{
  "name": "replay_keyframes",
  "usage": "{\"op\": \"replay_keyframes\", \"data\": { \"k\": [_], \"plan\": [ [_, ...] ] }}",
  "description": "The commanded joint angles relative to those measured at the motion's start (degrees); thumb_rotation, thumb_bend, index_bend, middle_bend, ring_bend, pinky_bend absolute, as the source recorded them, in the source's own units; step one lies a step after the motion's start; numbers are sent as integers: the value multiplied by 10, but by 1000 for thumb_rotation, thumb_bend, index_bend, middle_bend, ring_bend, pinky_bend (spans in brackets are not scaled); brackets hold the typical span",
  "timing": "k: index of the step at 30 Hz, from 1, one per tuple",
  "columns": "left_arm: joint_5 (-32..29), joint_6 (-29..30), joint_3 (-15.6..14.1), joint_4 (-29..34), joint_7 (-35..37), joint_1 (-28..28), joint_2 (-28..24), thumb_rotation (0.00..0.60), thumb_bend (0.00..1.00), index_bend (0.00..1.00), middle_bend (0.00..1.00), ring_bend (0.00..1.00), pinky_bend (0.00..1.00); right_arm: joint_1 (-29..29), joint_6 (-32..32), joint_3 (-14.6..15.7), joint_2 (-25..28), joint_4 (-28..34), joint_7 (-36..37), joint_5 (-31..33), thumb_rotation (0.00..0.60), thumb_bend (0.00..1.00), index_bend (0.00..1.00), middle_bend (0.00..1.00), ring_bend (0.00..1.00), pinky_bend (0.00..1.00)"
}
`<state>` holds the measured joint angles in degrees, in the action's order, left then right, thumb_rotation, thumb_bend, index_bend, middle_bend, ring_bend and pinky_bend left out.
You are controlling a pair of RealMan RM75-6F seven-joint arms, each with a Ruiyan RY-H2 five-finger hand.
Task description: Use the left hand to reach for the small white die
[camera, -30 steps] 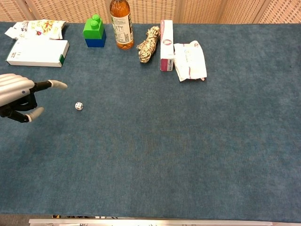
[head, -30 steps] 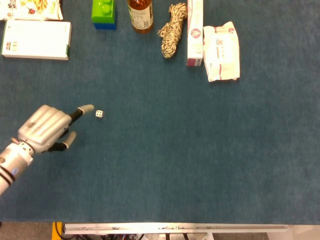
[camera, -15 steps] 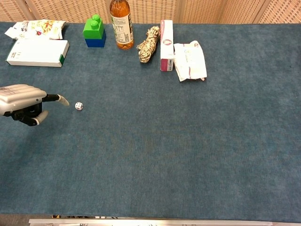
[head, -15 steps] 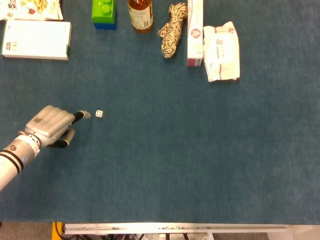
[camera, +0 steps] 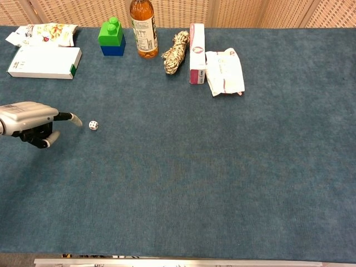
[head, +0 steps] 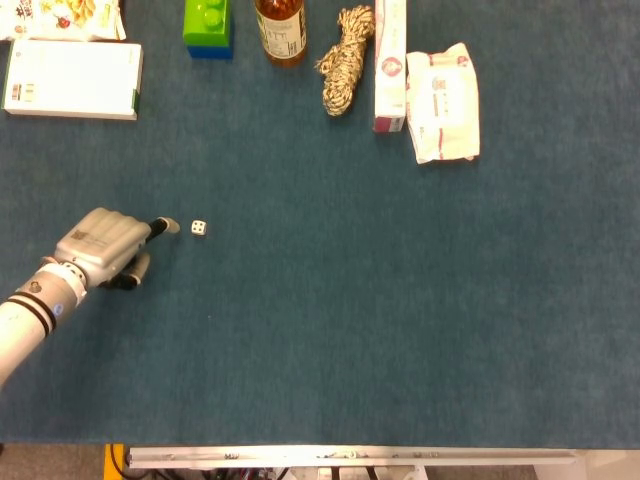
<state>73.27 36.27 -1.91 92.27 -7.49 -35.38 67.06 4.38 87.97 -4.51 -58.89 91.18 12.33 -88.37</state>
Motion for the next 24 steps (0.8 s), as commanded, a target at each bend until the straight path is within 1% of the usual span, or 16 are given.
{"op": "replay_keyframes", "data": {
  "k": [1, 13, 24],
  "plan": [
    [-4, -3, 0, -3, 0, -5, 5, 600, 669, 166, 1000, 1000, 1000, -1, 0, 0, 0, -1, 1, 0, 600, 290, 238, 341, 195, 172],
    [-27, -18, 4, -8, 1, -28, 19, 600, 669, 166, 1000, 1000, 1000, -7, 3, 1, -1, -9, 10, 4, 600, 290, 239, 341, 195, 172],
    [-50, -26, 4, 19, -6, -49, 16, 600, 669, 166, 1000, 1000, 1000, -10, 3, 1, -6, -26, 27, 8, 600, 290, 238, 341, 195, 172]
  ]
}}
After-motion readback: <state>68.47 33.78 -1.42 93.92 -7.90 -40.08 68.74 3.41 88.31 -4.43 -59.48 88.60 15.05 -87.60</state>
